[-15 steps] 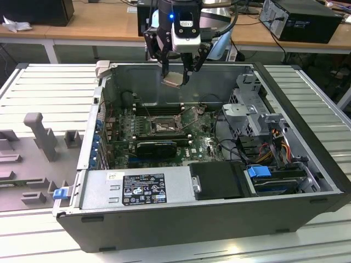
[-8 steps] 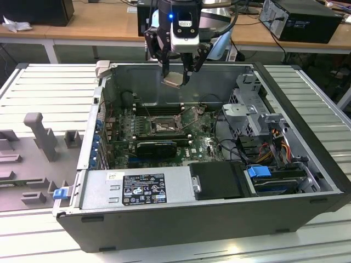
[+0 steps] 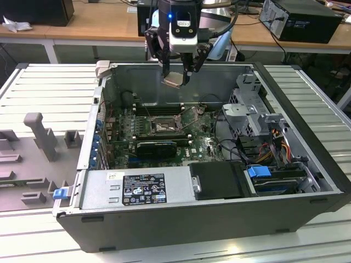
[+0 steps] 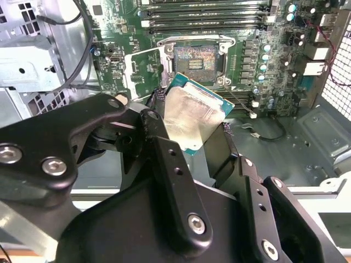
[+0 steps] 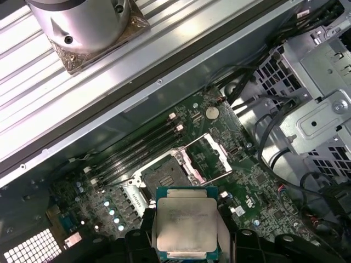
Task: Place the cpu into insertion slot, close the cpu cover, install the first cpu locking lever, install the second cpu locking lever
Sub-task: 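Place the cpu into insertion slot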
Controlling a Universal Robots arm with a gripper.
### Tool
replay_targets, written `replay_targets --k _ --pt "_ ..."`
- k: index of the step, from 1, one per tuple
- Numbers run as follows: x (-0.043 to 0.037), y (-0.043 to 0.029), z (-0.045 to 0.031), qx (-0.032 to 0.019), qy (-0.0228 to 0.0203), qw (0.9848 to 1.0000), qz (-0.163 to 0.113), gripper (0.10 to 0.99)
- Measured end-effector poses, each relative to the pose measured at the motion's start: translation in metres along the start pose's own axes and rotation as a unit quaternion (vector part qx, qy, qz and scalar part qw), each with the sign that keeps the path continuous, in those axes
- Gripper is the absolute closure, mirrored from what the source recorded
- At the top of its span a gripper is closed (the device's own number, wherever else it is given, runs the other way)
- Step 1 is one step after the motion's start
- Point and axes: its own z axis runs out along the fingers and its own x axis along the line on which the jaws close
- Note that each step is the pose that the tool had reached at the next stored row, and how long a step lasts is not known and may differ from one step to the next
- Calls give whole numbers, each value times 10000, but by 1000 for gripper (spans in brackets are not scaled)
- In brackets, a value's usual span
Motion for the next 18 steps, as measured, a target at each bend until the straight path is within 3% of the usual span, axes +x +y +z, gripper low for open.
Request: replay_targets --k 18 --pt "0 0 0 -8 -38 9992 405 557"
